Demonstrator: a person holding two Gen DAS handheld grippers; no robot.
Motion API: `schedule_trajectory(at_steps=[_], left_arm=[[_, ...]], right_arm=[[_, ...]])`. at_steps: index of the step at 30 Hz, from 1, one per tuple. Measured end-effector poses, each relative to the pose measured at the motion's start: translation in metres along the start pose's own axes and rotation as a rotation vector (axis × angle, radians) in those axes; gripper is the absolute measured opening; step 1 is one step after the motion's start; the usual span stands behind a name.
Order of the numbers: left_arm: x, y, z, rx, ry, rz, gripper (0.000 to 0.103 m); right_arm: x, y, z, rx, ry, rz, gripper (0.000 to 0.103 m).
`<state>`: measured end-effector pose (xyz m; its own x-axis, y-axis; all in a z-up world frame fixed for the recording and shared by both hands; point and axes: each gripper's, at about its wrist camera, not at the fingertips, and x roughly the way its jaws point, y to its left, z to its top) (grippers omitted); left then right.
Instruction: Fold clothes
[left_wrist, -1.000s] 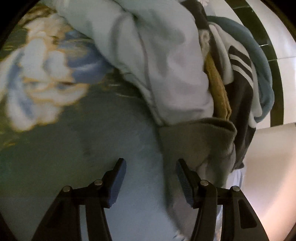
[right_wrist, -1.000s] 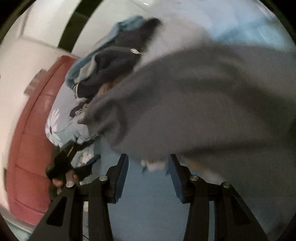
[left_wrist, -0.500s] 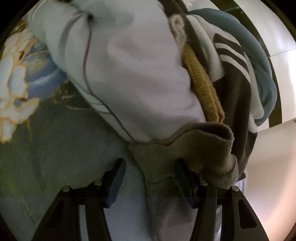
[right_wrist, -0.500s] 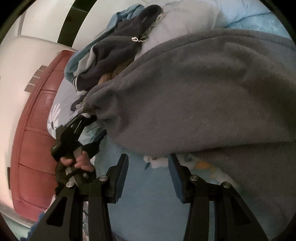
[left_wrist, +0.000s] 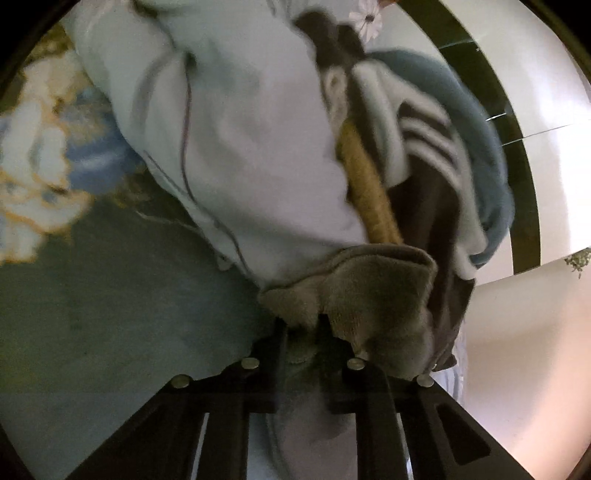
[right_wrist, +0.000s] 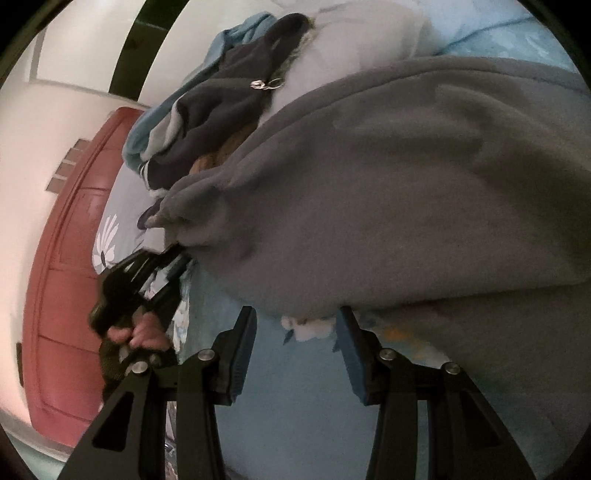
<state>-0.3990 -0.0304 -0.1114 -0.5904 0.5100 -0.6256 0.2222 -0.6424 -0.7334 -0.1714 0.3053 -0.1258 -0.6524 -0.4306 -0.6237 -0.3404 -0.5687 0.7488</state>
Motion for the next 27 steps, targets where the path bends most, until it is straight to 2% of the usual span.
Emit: schedule_trajectory(at_steps=[2, 5, 8, 10, 11, 12, 14, 17, 19, 22, 27], left_arm=[[-0.029, -0.002, 0.001, 0.003, -0.033, -0.033, 0.014], [-0.082, -0.011, 0.001, 0.083, -0.113, -0.039, 0.014], [-0.132, -0.007, -0.005, 0.161, -0.188, 0.028, 0.014], [-0.143, 0.009, -0.003, 0.190, -0.194, 0.121, 0.014], [-0.149, 0.030, -0.005, 0.187, -0.177, 0.173, 0.014], [-0.142, 0.048, -0.002, 0.174, -0.154, 0.220, 0.014], [-0.127, 0.082, 0.003, 0.084, -0.110, 0.288, 0.014], [-0.125, 0.101, 0.005, -0.012, -0.107, 0.278, 0.014], [-0.127, 0.099, 0.007, -0.026, -0.120, 0.258, 0.014], [-0.134, 0.086, 0.001, 0.042, -0.119, 0.282, 0.014], [-0.129, 0.089, 0.004, 0.039, -0.086, 0.290, 0.014]], right_arm=[[-0.003, 0.001, 0.001, 0.002, -0.011, 0.003, 0.046], [-0.008, 0.007, 0.001, -0.018, -0.030, 0.016, 0.046], [-0.012, 0.015, 0.000, -0.047, -0.042, 0.036, 0.046], [-0.013, 0.023, -0.002, -0.077, -0.040, 0.044, 0.046], [-0.013, 0.026, -0.003, -0.091, -0.038, 0.046, 0.046], [-0.012, 0.029, -0.004, -0.103, -0.033, 0.047, 0.046], [-0.009, 0.032, -0.007, -0.111, -0.014, 0.054, 0.046], [-0.009, 0.036, -0.011, -0.141, -0.015, 0.028, 0.046], [-0.017, 0.038, -0.009, -0.144, -0.022, 0.024, 0.046], [-0.042, 0.039, 0.000, -0.161, -0.053, 0.012, 0.046], [-0.111, 0.022, 0.034, -0.335, -0.085, -0.199, 0.046]])
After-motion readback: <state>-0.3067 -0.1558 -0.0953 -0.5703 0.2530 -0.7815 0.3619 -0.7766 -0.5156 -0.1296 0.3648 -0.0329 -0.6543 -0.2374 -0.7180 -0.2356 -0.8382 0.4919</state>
